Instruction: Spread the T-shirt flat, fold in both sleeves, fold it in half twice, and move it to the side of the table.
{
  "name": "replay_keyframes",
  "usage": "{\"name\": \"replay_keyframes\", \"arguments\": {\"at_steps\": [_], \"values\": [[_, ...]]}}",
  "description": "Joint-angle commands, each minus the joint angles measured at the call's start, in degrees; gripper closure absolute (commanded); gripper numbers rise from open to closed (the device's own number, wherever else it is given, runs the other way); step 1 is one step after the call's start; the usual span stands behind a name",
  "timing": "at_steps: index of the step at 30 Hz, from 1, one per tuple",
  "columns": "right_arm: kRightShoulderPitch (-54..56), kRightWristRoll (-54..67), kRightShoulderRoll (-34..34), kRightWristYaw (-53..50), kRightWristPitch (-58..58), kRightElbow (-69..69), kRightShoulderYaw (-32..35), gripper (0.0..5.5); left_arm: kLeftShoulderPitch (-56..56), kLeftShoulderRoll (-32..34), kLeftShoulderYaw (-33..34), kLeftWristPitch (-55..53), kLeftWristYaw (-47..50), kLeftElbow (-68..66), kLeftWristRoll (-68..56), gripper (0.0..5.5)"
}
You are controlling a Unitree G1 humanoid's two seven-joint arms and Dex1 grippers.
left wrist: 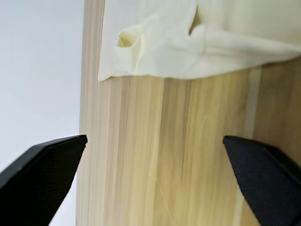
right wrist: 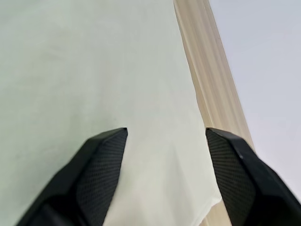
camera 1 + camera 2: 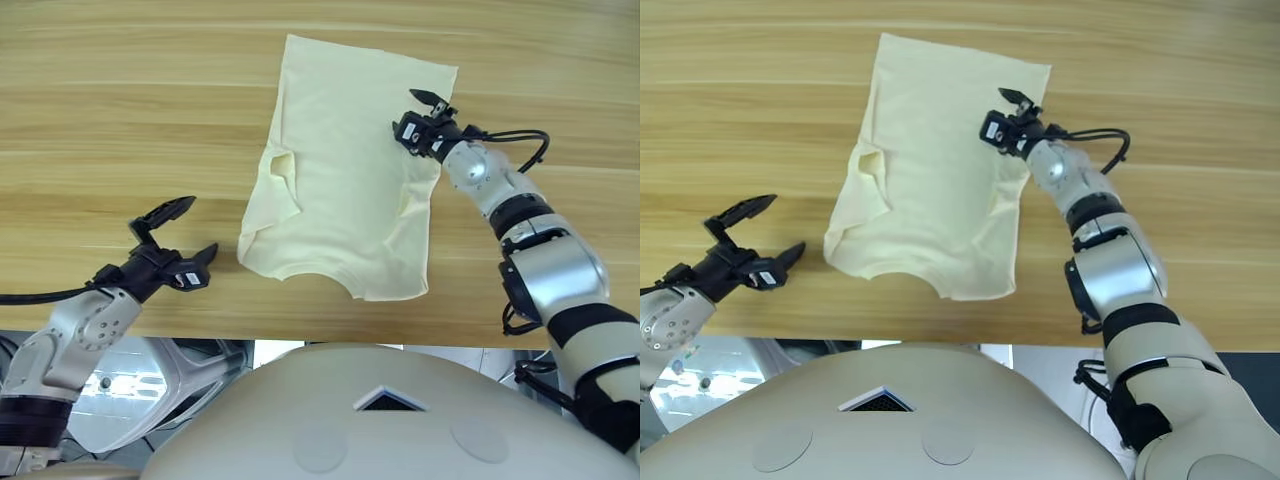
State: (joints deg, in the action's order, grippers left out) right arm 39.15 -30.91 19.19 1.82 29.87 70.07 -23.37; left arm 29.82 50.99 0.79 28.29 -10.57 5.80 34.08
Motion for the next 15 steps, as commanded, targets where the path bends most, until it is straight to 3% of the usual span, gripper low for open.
{"name": "replay_keyframes", "arguments": {"at_steps": [1, 6, 11, 15], "values": [[-1.5, 1.5, 1.3, 0.4, 4.7, -1.4, 1.1, 2.4, -3.3, 0.0, -2.9, -1.2, -1.2, -5.4, 3.6, 0.1], [-10.7, 14.2, 5.4, 10.9, 17.5, -20.8, 5.7, 2.4, -10.6, 2.2, -8.9, 5.5, -2.4, -11.2, 6.1, 0.1], [-23.2, 23.7, 12.6, 17.4, 13.5, -48.4, 10.9, 2.4, -15.4, 4.1, -14.9, 13.2, -7.1, -12.2, 4.2, 0.1], [-31.2, 24.4, 17.5, 17.3, 9.5, -57.9, 17.7, 2.4, -14.8, 6.0, -17.4, 16.0, -10.3, -11.6, 2.6, 0.1]]}}
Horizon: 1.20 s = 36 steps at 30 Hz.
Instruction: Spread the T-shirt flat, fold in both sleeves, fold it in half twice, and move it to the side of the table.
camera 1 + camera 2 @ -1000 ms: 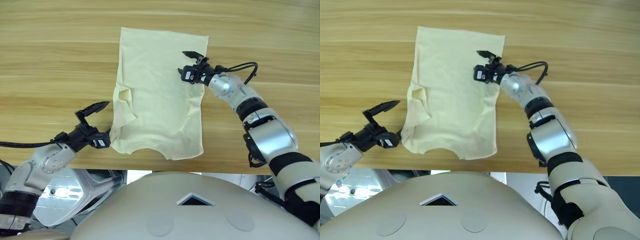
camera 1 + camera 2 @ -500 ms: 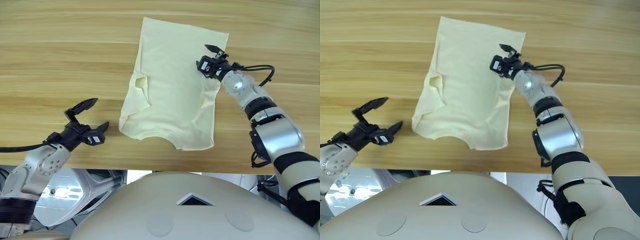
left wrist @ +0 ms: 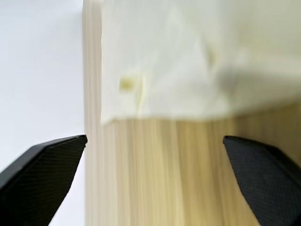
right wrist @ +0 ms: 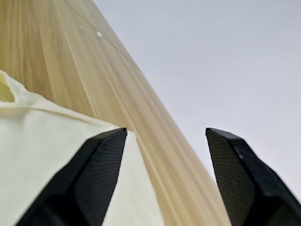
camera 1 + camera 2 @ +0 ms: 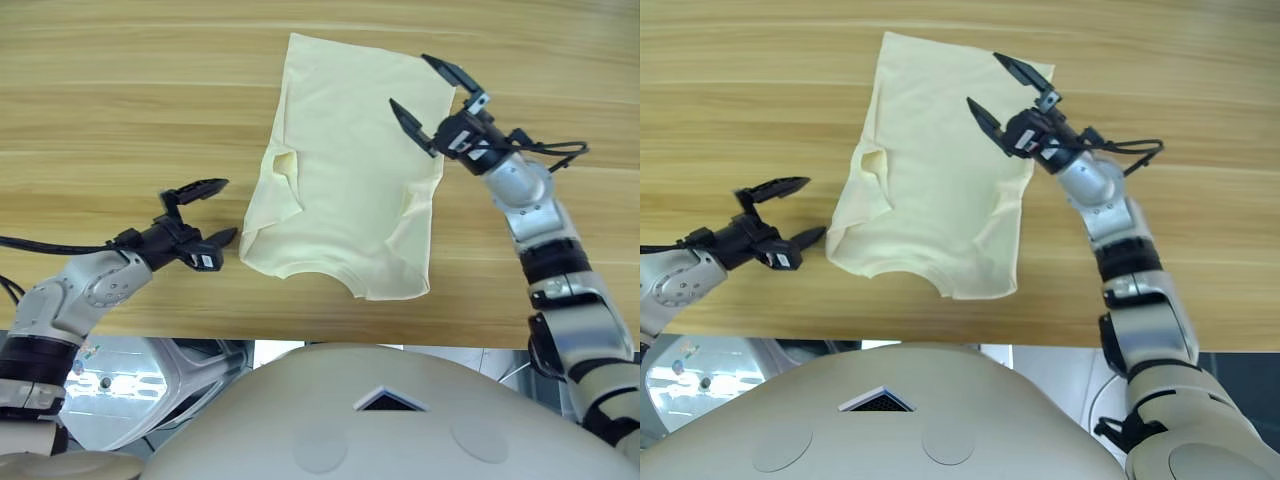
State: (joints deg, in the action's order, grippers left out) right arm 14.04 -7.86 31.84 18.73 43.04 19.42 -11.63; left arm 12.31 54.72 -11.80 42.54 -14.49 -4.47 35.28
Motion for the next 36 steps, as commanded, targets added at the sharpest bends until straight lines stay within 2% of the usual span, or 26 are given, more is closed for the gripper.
{"name": "replay_keyframes", "arguments": {"at_steps": [1, 5, 9, 16, 20, 28, 36], "values": [[-8.0, 1.7, 6.0, 0.2, -4.7, -8.4, 8.1, 2.4, 2.9, 2.7, -5.5, 2.2, -7.0, -1.2, 1.3, 0.1], [-13.7, 0.2, 9.2, -0.3, -6.9, -9.6, 13.6, 2.4, 1.8, 3.1, -7.8, 3.5, -9.1, -1.6, 1.2, 0.1], [-21.0, -1.7, 12.0, 1.1, -6.9, -11.6, 16.4, 2.4, 0.4, 3.3, -8.7, 4.1, -9.8, -2.7, 1.1, 0.1], [-34.0, 0.5, 16.5, 8.8, -4.8, -14.2, 16.1, 2.37, -4.9, 1.6, -11.7, 6.7, -9.9, -9.0, 0.8, 1.34], [-42.5, -3.5, 20.3, 14.2, -3.1, -12.4, 12.6, 2.37, -7.2, 1.0, -13.2, 7.9, -10.0, -12.5, 0.6, 1.99], [-48.8, -9.9, 19.7, 12.4, -4.1, -14.3, 10.8, 2.37, -11.7, 0.2, -15.0, 9.3, -10.1, -17.8, 0.1, 3.31], [-51.6, -11.1, 20.3, 13.0, -5.1, -21.5, 9.6, 2.37, -12.3, 1.0, -15.7, 9.6, -10.3, -18.6, -0.6, 4.56]]}}
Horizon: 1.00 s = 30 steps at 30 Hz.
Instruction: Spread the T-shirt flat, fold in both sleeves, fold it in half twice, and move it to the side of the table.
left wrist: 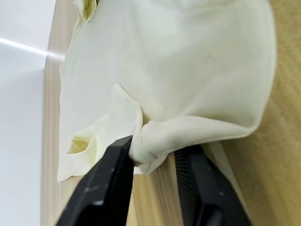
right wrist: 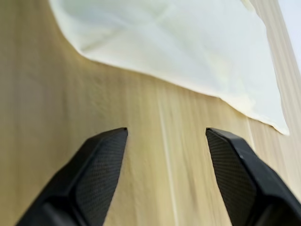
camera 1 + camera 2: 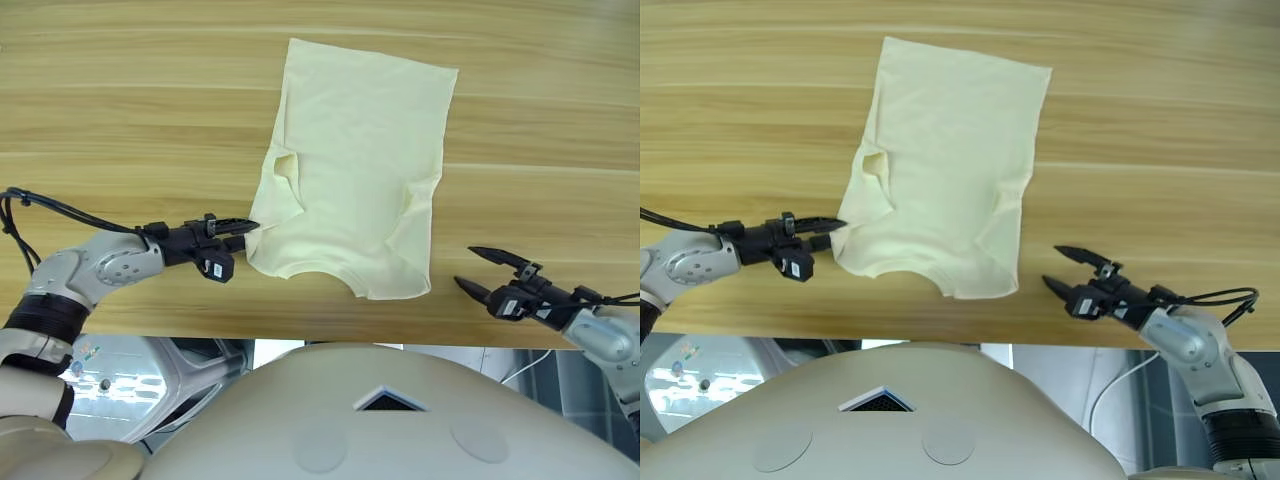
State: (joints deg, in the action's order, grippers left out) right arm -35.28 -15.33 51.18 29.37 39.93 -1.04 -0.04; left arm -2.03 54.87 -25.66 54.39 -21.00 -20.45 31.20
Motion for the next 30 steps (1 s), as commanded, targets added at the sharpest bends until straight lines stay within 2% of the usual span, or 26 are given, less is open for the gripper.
{"name": "replay_keyframes", "arguments": {"at_steps": [1, 4, 7, 17, 30], "values": [[-2.4, -4.0, 1.0, 2.5, -2.0, -1.8, -2.4, 2.37, 2.2, 0.9, -1.8, -2.3, -3.7, -2.6, 3.4, 4.71], [-1.5, -5.8, 1.0, 2.1, -1.7, -2.9, -3.2, 2.37, 3.4, 1.6, -1.1, -2.5, -3.3, -1.9, 2.7, 5.24], [-0.1, -7.3, 1.5, 2.3, -1.1, -2.6, -4.0, 2.37, 6.3, 2.4, 0.4, -3.2, -2.2, -0.6, 1.5, 5.46], [6.6, -8.2, 1.1, 3.8, 0.5, 0.2, -11.1, 2.37, 17.0, 1.8, 4.8, -6.6, -0.6, 8.5, 0.1, 5.47], [10.4, -7.5, 2.4, 4.9, 2.3, 0.7, -17.6, 2.37, 18.1, 0.2, 5.7, -7.6, -0.6, 9.7, 0.3, 5.47]]}}
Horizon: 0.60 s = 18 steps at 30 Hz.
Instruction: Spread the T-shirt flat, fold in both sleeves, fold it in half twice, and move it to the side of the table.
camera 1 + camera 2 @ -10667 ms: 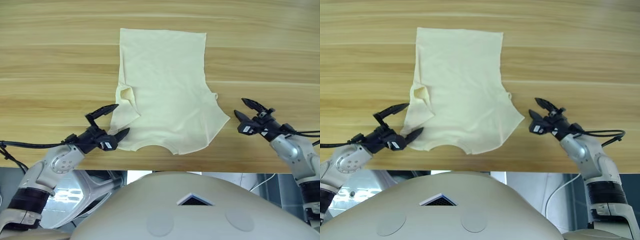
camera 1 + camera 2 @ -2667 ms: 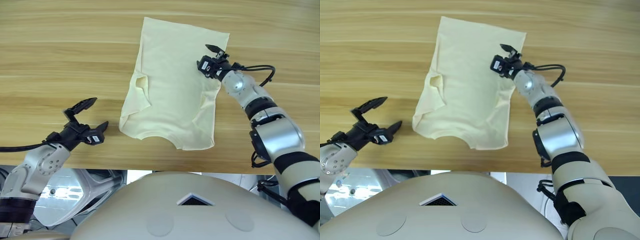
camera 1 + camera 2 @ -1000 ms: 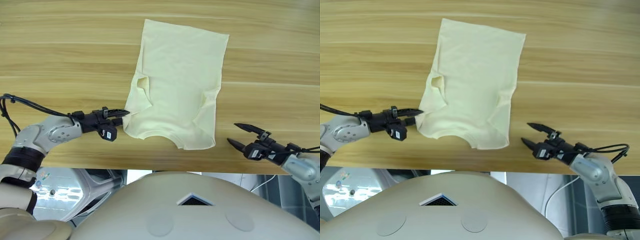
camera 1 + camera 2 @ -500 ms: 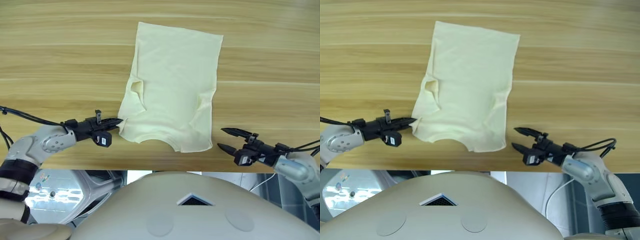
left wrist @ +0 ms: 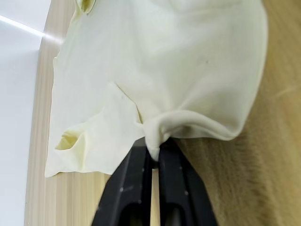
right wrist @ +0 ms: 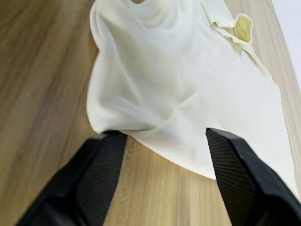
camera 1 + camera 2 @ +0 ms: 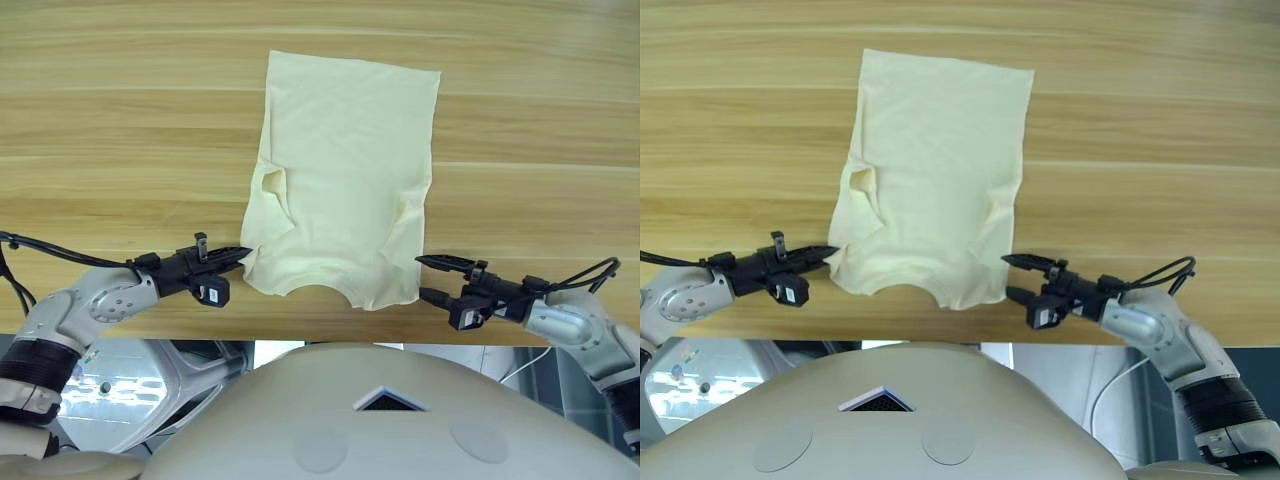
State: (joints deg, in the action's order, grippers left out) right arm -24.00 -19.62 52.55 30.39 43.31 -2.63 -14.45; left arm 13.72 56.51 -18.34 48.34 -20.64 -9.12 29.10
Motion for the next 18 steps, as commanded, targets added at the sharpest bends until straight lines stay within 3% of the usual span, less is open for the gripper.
{"name": "replay_keyframes", "arguments": {"at_steps": [1, 9, 18], "values": [[-0.6, -3.3, 1.2, 3.8, -0.7, 2.6, -3.6, 2.37, 2.4, -1.5, -1.6, -1.5, -0.9, -1.8, 2.5, 5.47], [3.0, -4.3, 0.5, 2.0, 1.8, 7.7, -5.2, 3.45, 2.8, -2.1, -1.2, -1.5, -0.8, -1.8, 2.8, 5.47], [4.2, -4.6, 1.0, -1.8, 3.2, 11.4, -3.2, 5.09, 3.7, -2.0, -0.3, -1.4, -0.4, -2.1, 2.4, 5.47]]}}
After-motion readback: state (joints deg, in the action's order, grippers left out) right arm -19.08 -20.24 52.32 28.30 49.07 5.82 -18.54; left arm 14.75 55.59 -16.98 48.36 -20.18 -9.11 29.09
